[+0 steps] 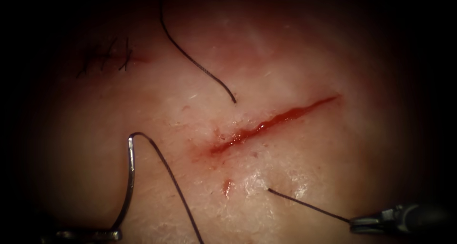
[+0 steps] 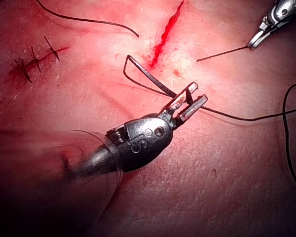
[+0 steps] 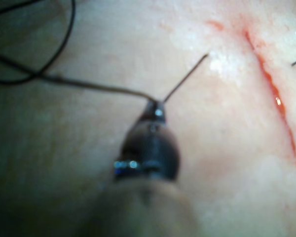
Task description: Wound Closure
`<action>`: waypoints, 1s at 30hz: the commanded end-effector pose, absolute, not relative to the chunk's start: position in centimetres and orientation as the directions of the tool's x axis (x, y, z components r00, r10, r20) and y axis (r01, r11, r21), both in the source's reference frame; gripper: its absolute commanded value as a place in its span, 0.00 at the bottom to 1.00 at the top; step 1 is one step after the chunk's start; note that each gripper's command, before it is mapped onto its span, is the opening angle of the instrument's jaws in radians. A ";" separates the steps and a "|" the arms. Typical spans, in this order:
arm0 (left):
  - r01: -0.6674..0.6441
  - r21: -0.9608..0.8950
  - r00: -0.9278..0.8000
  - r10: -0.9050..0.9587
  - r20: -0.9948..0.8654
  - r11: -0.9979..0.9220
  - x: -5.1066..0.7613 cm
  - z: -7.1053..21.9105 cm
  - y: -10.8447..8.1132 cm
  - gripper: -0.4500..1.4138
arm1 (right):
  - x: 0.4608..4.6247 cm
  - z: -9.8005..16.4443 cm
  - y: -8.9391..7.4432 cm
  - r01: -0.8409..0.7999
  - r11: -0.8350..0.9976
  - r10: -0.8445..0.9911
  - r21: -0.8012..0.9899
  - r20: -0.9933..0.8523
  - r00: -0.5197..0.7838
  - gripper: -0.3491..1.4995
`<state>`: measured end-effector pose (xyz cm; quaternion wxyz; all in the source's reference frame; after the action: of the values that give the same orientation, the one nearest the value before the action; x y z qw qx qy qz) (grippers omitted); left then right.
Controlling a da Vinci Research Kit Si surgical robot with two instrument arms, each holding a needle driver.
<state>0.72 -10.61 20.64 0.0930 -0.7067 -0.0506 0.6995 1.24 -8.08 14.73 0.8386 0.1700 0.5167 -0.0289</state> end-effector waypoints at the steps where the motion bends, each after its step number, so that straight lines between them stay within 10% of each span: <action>1: -0.058 -0.207 0.019 0.206 -0.978 -0.977 0.65 20.7 -10.7 0.00 | 1.20 14.7 -8.2 0.216 0.940 0.140 0.265 -0.874 0.464 0.00; 30: -0.058 -0.207 0.019 0.206 -0.978 -0.977 0.67 20.7 -10.7 0.00 | 0.34 14.5 -8.4 0.219 0.908 0.209 0.357 -0.838 0.504 0.00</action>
<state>0.74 -10.62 20.63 0.0930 -0.7067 -0.0508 0.6995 0.24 -8.32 14.45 0.8415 0.2139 0.4960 -0.0025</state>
